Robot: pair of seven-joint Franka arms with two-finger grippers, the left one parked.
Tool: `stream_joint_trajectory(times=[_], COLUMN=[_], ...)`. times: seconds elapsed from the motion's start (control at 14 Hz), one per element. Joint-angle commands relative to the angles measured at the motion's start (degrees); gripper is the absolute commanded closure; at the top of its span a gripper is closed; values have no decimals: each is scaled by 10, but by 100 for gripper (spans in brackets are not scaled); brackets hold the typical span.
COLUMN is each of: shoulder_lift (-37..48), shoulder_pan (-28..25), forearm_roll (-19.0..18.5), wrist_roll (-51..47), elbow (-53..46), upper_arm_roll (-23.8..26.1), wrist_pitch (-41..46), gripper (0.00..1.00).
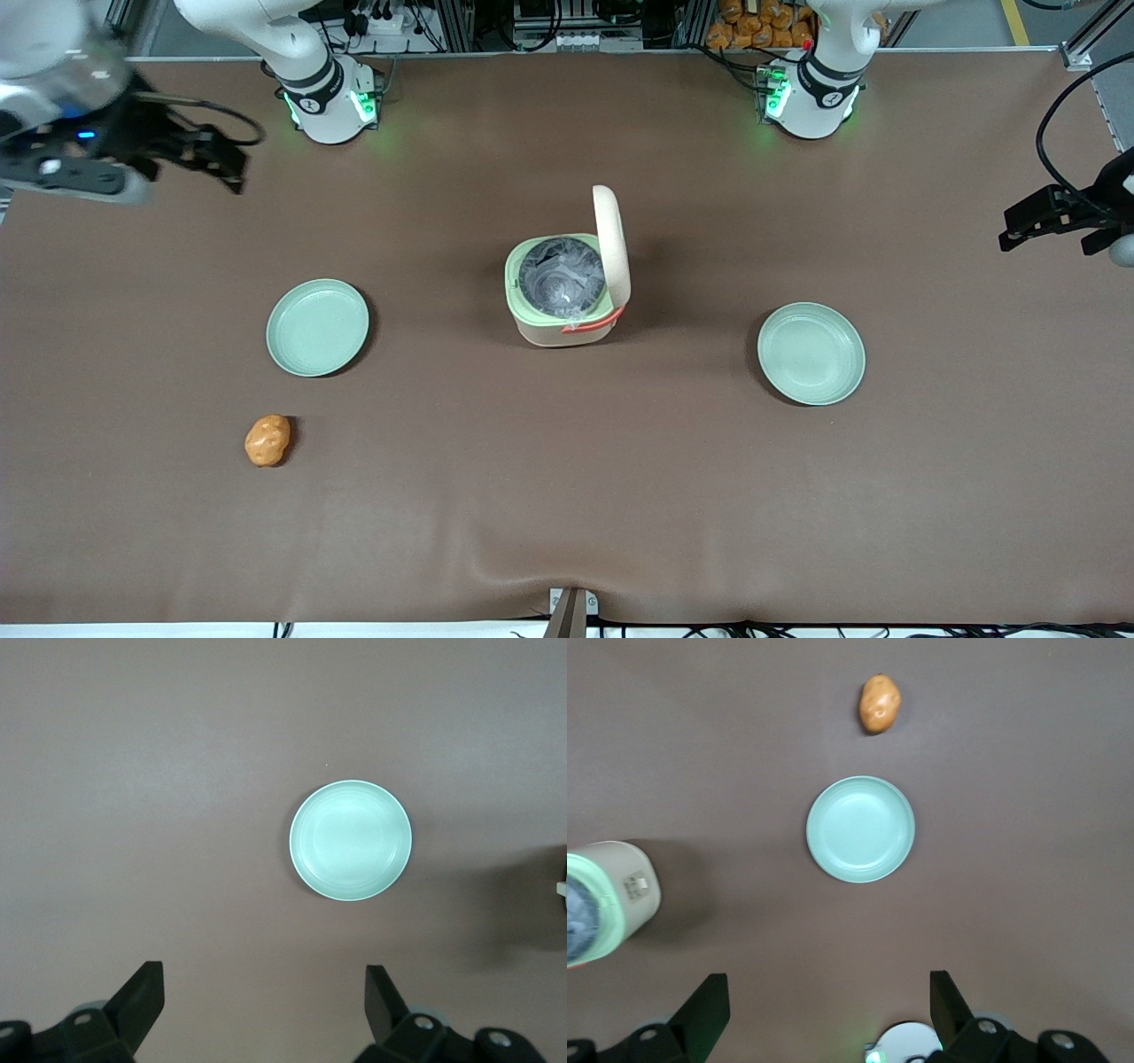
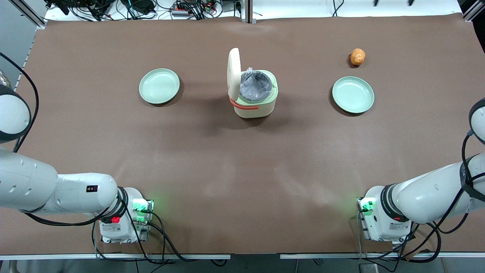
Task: Press rice cooker button with right arm
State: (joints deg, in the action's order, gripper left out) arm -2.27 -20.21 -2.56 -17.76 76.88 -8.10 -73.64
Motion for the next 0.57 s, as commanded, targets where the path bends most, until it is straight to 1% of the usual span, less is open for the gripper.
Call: stream_joint_trajectory(times=[0.0, 0.21, 0.5], shoulder_lift=[20, 31, 38], shoulder_pan=[44, 72, 88], forearm_roll=[9, 8, 8], wrist_roll=[64, 122, 127], elbow=[13, 24, 34], upper_arm_roll=[11, 11, 11], wrist_pitch=[3, -4, -12], gripper=[0, 0, 0])
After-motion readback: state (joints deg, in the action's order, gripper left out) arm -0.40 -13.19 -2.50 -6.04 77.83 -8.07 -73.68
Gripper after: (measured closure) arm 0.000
